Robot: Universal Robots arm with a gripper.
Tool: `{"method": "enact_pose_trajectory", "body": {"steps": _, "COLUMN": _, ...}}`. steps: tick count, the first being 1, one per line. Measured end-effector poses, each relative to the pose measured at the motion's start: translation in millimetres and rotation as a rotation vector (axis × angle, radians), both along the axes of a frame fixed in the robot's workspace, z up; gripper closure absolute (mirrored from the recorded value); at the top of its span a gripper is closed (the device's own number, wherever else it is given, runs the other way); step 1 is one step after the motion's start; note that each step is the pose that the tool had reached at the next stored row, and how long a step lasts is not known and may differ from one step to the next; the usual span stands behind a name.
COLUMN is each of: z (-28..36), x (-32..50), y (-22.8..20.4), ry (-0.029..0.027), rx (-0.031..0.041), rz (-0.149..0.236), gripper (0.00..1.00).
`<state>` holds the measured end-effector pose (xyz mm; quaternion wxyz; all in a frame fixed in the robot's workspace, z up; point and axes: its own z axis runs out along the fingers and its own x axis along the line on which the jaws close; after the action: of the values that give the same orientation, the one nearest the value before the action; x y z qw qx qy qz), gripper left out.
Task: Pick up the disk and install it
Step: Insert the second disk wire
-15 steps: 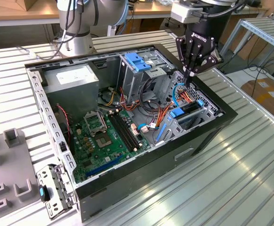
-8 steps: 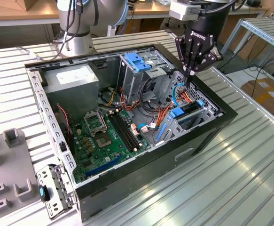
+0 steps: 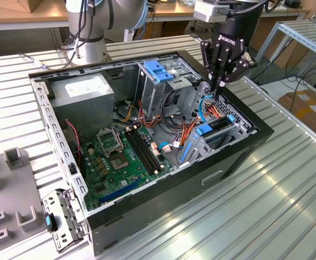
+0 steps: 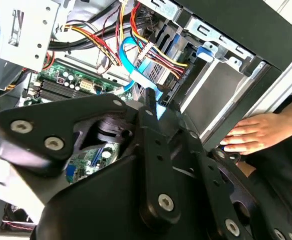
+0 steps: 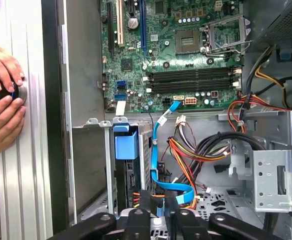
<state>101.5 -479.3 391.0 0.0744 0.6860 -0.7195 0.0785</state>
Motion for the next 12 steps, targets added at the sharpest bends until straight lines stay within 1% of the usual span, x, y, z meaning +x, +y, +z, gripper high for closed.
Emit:
{"method": "enact_pose_trajectory", "body": {"steps": 1, "z": -0.6, "x": 0.0, "y": 0.6, "ry": 0.0000, "rx": -0.0027, "rz": 0.000, "gripper": 0.70}}
{"method": "enact_pose_trajectory", "body": {"steps": 3, "z": -1.7, "x": 0.0, "y": 1.2, "ry": 0.0000, "rx": -0.0044, "rz": 0.000, "gripper": 0.70}}
{"method": "enact_pose_trajectory", "body": {"steps": 4, "z": -2.4, "x": 0.0, "y": 1.3, "ry": 0.0000, "rx": -0.0066, "rz": 0.000, "gripper": 0.70}}
{"method": "enact_pose_trajectory", "body": {"steps": 7, "z": -4.6, "x": 0.0, "y": 1.3, "ry": 0.0000, "rx": -0.0161, "rz": 0.000, "gripper": 0.70}}
{"method": "enact_pose_trajectory", "body": {"steps": 8, "z": -6.1, "x": 0.0, "y": 1.3, "ry": 0.0000, "rx": -0.0213, "rz": 0.000, "gripper": 0.70}}
{"method": "enact_pose_trajectory", "body": {"steps": 10, "z": -9.8, "x": 0.0, "y": 2.0, "ry": 0.0000, "rx": -0.0353, "rz": 0.000, "gripper": 0.70}}
{"method": "enact_pose_trajectory", "body": {"steps": 12, "z": -11.1, "x": 0.0, "y": 3.0, "ry": 0.0000, "rx": -0.0422, "rz": 0.000, "gripper": 0.70}}
